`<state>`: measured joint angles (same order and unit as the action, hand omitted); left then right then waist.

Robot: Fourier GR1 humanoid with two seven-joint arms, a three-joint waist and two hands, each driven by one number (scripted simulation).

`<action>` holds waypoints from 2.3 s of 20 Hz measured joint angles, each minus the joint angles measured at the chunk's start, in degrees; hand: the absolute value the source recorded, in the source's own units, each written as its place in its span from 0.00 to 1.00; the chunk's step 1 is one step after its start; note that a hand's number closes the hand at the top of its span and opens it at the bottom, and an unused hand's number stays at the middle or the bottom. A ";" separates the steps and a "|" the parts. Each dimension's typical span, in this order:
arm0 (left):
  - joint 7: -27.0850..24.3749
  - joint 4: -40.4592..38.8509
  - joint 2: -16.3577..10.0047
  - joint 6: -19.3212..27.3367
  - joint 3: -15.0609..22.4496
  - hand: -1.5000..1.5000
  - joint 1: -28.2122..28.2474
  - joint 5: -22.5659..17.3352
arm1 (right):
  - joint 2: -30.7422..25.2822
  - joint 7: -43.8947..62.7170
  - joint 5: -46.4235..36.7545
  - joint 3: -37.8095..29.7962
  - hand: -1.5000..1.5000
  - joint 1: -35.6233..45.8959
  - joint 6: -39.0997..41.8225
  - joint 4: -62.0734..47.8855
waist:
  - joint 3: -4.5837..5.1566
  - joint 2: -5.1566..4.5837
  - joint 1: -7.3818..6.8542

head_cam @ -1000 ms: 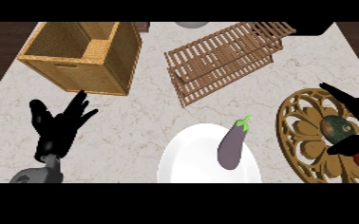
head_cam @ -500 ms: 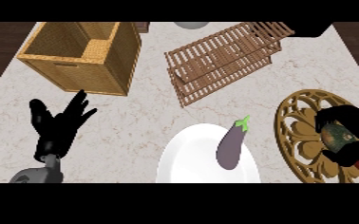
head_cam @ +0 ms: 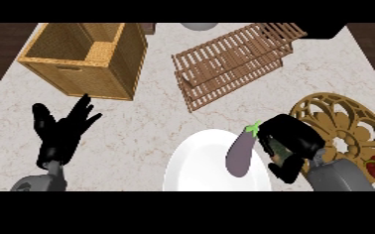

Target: Pick the squash from the placemat and place it in the tiered shelf

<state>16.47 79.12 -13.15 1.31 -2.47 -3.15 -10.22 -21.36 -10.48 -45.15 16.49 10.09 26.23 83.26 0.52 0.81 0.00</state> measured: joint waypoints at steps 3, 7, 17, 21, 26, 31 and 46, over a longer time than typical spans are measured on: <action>-0.20 0.23 0.16 -0.17 -0.35 0.50 0.62 -0.38 | 5.41 5.38 1.34 3.00 1.00 -1.84 2.35 8.81 | -0.37 -0.04 0.48; -0.10 1.06 0.48 0.53 -0.48 0.50 1.51 -0.11 | 9.53 11.42 4.39 3.18 1.00 -4.35 4.25 22.91 | -0.58 -0.02 1.08; -0.40 1.39 0.94 0.68 -0.38 0.50 1.55 0.48 | 16.65 36.26 16.15 -7.24 1.00 2.57 13.86 50.20 | -0.62 -0.22 0.89; 0.37 1.91 1.39 0.96 0.12 0.50 1.32 0.85 | 17.96 46.37 21.94 -14.26 1.00 13.08 16.49 50.25 | -0.62 -0.30 0.44; 0.49 1.74 1.57 0.83 0.38 0.50 1.08 1.21 | 16.38 56.02 29.55 -23.04 1.00 28.93 15.75 44.07 | -0.61 -0.31 0.15; -0.35 1.15 1.44 0.22 0.05 0.50 0.82 1.33 | 11.67 59.27 34.13 -29.21 1.00 42.29 13.49 33.82 | -0.71 -0.35 -0.14; -0.87 -0.76 1.30 -1.34 -1.15 0.50 -0.70 1.18 | 0.18 46.64 30.47 -29.95 1.00 59.55 12.42 1.17 | -0.73 -0.85 -0.94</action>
<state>15.60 78.36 -11.86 -0.03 -3.62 -3.85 -9.04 -21.18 36.16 -14.67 -13.46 69.64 38.65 84.43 -0.20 -0.04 -0.94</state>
